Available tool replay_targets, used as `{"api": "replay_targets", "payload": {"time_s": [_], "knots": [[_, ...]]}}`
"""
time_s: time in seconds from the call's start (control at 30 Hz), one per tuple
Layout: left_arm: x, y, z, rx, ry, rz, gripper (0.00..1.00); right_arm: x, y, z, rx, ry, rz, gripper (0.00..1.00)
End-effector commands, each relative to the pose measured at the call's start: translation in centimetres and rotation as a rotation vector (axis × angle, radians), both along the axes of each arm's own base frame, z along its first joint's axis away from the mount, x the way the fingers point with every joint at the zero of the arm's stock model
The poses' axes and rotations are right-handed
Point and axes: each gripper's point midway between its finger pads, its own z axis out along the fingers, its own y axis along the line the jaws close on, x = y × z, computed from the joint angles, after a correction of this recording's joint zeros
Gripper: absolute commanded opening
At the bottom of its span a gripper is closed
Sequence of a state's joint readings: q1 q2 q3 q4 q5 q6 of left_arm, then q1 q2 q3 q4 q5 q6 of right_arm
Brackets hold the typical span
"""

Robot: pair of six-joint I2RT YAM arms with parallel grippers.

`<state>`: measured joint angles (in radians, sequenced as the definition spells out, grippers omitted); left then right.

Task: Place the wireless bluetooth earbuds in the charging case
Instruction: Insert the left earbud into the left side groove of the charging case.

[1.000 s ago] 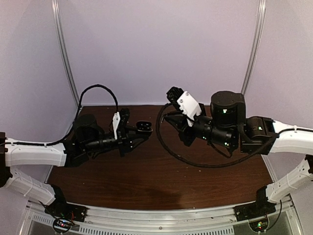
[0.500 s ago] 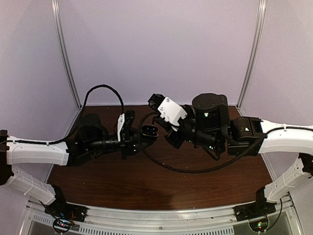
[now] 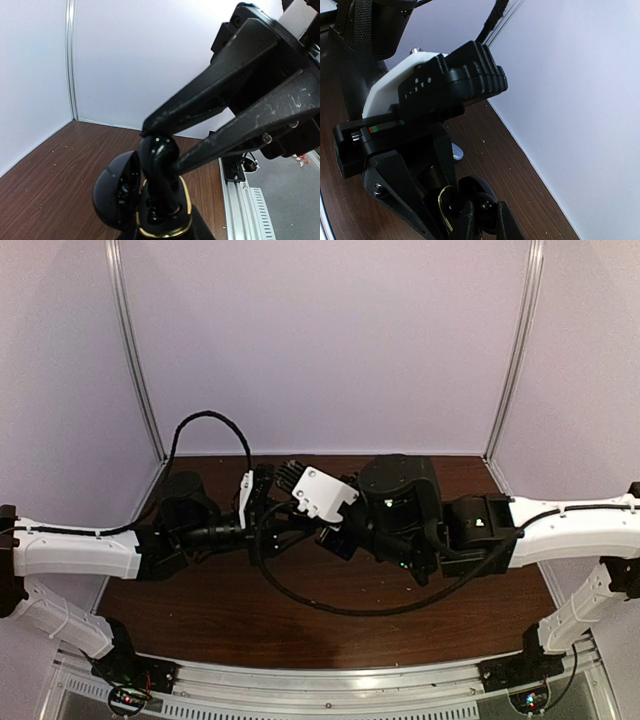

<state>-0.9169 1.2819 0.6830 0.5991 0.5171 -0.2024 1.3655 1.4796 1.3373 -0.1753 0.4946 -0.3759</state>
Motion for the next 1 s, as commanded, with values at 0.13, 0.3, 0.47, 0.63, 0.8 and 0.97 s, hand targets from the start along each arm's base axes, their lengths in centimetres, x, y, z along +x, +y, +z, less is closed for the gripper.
{"api": "replay_targets", "payload": {"time_s": [0.13,0.3,0.47,0.63,0.8,0.97], "knots": [[-0.5,-0.1,2.4,-0.073,-0.067,-0.018,0.00,0.4,0.1,1.6,0.024,-0.053,-0.055,0.08],[-0.5,-0.1,2.7,-0.080,-0.075,-0.012,0.00,0.4,0.5,1.3,0.020,-0.054,-0.050,0.08],[-0.5,0.0,2.8,-0.084,-0.078,-0.010,0.00,0.5,0.7,1.1,0.028,-0.053,-0.060,0.08],[-0.5,0.2,2.9,-0.092,-0.084,0.001,0.00,0.4,0.8,0.8,0.031,-0.044,-0.056,0.07],[0.5,0.6,2.5,-0.085,-0.081,0.065,0.00,0.4,0.3,1.2,0.049,-0.040,-0.063,0.08],[1.6,1.3,1.7,-0.058,-0.099,0.149,0.00,0.0,-0.5,3.6,0.141,-0.025,-0.051,0.25]]}}
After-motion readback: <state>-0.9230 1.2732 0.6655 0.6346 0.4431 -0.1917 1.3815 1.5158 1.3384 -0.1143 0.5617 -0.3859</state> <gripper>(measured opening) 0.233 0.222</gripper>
